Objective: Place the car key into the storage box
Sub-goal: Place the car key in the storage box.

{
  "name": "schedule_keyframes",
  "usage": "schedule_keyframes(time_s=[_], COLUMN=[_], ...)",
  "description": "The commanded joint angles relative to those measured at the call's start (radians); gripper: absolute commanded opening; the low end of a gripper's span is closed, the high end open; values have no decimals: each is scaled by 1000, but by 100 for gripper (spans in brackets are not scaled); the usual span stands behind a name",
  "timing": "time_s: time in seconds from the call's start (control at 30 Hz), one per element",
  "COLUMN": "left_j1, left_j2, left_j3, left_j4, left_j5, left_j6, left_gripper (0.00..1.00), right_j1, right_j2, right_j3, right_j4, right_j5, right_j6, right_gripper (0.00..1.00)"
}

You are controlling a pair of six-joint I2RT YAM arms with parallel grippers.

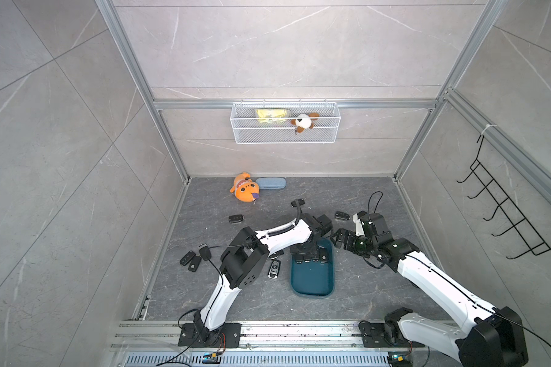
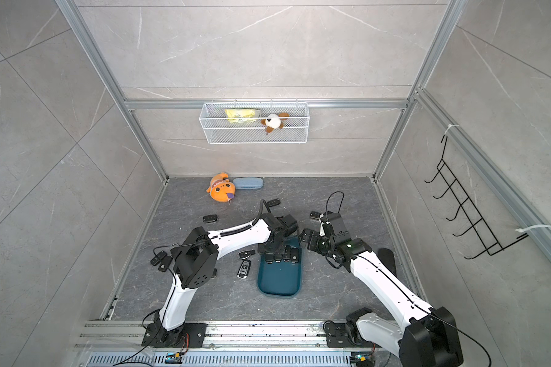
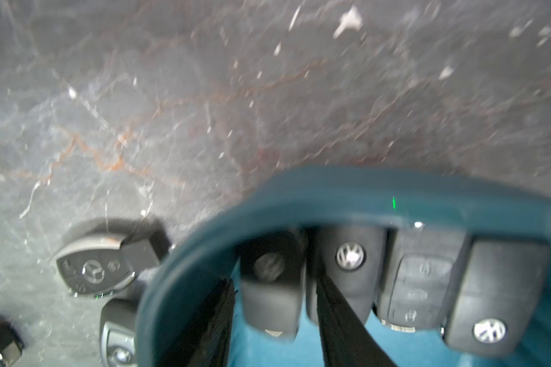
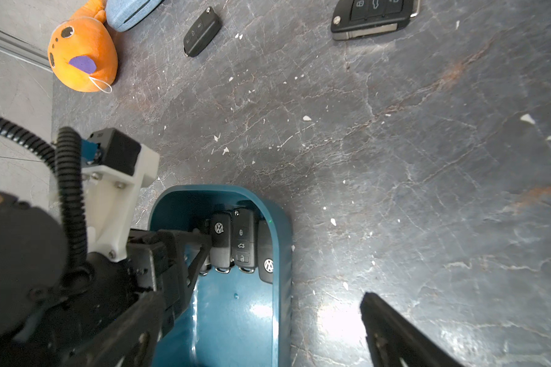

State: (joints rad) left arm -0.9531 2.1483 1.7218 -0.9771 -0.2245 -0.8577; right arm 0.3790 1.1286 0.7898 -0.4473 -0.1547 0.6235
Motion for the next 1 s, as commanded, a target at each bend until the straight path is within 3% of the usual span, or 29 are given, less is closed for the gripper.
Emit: schedule_keyframes(time_s=[0.0, 0.07, 0.17, 0.63, 0.97], left_j1=[2, 3, 3, -16, -8], left_j2=[-87, -102, -100, -159, -262], left_j3=[-31, -56, -69, -101, -78], left_j4=[3, 30, 48, 38, 46], left_j5=[20, 30, 36, 90, 42], left_j6=[-30, -30, -32, -24, 33], left_gripper=[40, 35, 35, 43, 55], right_j1=[-5, -6, -5, -5, -14], right_j2=[10, 14, 18, 36, 140], right_j3=[-1, 0, 2, 21, 124], right_j4=[-4, -1, 0, -1, 6], right_j5=[-15, -18, -23, -27, 62], right_j6=[-15, -15, -14, -22, -26], right_gripper=[99, 99, 99, 99, 99])
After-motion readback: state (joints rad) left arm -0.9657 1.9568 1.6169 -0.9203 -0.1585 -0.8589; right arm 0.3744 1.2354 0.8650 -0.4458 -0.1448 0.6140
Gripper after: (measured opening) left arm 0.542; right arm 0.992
